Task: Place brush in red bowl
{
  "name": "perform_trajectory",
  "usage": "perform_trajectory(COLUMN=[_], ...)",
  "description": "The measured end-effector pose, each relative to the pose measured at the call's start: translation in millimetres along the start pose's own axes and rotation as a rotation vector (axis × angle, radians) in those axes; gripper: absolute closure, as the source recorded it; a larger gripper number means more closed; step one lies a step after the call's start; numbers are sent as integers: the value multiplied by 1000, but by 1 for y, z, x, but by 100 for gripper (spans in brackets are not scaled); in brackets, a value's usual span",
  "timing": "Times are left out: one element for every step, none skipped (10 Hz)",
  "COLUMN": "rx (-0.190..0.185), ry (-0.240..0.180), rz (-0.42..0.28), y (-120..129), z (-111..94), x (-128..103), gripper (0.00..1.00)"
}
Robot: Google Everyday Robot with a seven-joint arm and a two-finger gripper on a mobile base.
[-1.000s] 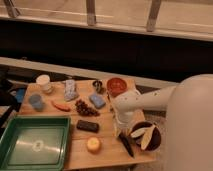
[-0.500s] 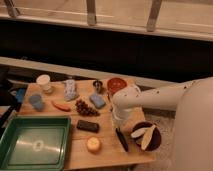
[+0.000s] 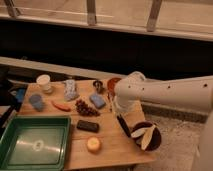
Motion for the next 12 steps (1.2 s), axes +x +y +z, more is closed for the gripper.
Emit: perform_trajectory(rx=[21, 41, 53, 66, 71, 68, 59, 31, 9, -10, -36, -67], ry=[-46, -92, -125, -160, -183, -203, -215, -218, -211, -200, -183, -164], rz=[2, 6, 8, -5, -21, -42, -60, -86, -103, -116, -130, -139], y=[-5, -14, -23, -31, -35, -37, -38, -35, -33, -31, -31, -30], z=[-21, -40, -52, -62, -66, -65, -62, -52, -39, -27, -10, 8], x=[-14, -30, -45, -68, -86, -105, -119, -134, -140, -142, -144, -146], gripper=[100, 100, 100, 100, 100, 100, 100, 100, 100, 100, 100, 100])
